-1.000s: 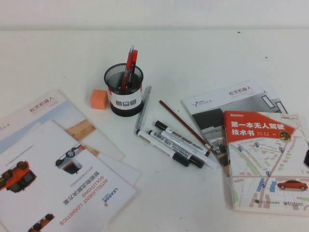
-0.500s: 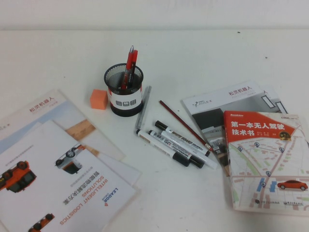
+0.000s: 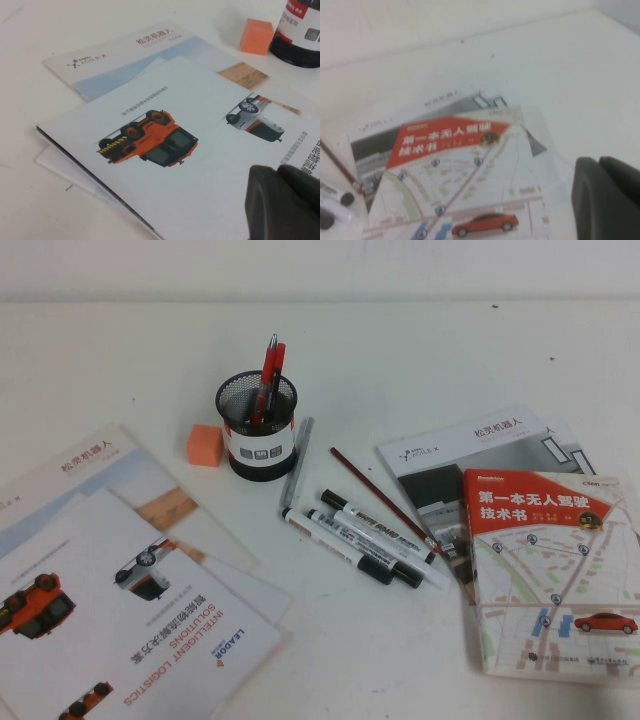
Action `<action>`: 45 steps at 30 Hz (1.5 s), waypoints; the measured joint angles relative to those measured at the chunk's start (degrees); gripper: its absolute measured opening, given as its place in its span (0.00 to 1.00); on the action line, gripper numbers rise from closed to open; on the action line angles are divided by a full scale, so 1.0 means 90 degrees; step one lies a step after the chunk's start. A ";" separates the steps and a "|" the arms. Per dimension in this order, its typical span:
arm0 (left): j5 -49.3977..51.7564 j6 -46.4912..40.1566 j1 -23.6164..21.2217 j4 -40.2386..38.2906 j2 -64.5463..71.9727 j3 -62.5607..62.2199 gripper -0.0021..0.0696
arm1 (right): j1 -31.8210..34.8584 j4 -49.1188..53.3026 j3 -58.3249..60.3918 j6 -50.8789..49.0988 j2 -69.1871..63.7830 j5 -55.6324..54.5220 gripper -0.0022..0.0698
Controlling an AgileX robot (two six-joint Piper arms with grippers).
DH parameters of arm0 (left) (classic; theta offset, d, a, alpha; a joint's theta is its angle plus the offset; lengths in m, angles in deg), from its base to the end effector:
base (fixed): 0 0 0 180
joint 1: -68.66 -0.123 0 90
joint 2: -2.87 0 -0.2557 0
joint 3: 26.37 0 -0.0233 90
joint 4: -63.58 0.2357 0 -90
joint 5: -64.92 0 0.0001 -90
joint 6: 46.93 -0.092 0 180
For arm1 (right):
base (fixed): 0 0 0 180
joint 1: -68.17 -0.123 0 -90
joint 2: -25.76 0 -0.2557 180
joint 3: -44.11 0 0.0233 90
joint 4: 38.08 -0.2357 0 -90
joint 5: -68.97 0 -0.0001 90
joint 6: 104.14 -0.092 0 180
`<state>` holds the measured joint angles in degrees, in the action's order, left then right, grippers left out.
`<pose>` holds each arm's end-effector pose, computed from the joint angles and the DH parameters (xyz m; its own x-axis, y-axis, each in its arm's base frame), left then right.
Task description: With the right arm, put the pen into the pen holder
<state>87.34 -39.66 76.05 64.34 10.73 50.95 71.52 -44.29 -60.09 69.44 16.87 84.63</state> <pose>0.0668 -0.0082 0.1731 -0.3120 -0.0749 -0.9471 0.0887 0.9902 -0.1075 0.0704 -0.0014 0.1910 -0.1673 0.2248 -0.9599 0.0672 0.9740 0.2164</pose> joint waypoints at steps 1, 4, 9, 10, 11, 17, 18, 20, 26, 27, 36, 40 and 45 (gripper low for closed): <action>0.0000 0.0000 0.0000 0.0000 0.0000 0.0000 0.03 | 0.0000 -0.0018 0.0028 0.0012 0.0000 0.0047 0.00; 0.0000 0.0000 0.0000 0.0000 0.0000 0.0000 0.03 | 0.0000 -0.0301 0.0179 0.0012 0.0000 0.0139 0.00; 0.0000 0.0000 0.0000 0.0000 0.0000 0.0000 0.03 | 0.0000 -0.0282 0.0224 0.0023 0.0070 0.0376 0.00; 0.0000 0.0000 0.0000 0.0000 0.0000 0.0000 0.03 | 0.0000 -0.0124 0.0224 0.0023 0.0070 0.0351 0.00; 0.0000 0.0000 0.0000 0.0000 0.0000 0.0000 0.03 | 0.0000 0.0078 0.0224 0.0005 0.0070 0.0354 0.00; 0.0000 0.0000 0.0000 0.0000 0.0000 0.0000 0.03 | -0.0677 0.0555 0.0224 -0.0108 0.0070 0.0403 0.00; 0.0000 0.0000 0.0000 0.0000 0.0000 0.0000 0.03 | -0.0827 0.0570 0.0224 -0.0108 0.0070 0.0403 0.00; 0.0000 0.0000 0.0000 0.0000 0.0000 0.0000 0.03 | -0.1019 0.0570 0.0224 -0.0112 0.0070 0.0403 0.00; 0.0000 0.0000 0.0000 0.0000 0.0000 0.0000 0.03 | -0.1092 0.0586 0.0224 -0.0123 0.0070 0.0403 0.00; 0.0000 0.0000 0.0000 0.0000 0.0000 0.0000 0.03 | -0.1092 0.0586 0.0224 -0.0123 0.0070 0.0403 0.00; 0.0000 0.0000 0.0000 0.0000 0.0000 0.0000 0.03 | -0.1092 0.0564 0.0224 -0.0123 0.0070 0.0403 0.00; 0.0000 0.0000 0.0000 0.0000 0.0000 0.0000 0.03 | -0.1092 0.0564 0.0224 -0.0123 0.0070 0.0403 0.00; 0.0000 0.0000 0.0000 0.0000 0.0000 0.0000 0.03 | -0.1092 0.0564 0.0224 -0.0123 0.0070 0.0403 0.00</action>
<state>87.34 -39.66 76.05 64.34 10.73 50.95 61.69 -39.21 -58.08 68.33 17.50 88.26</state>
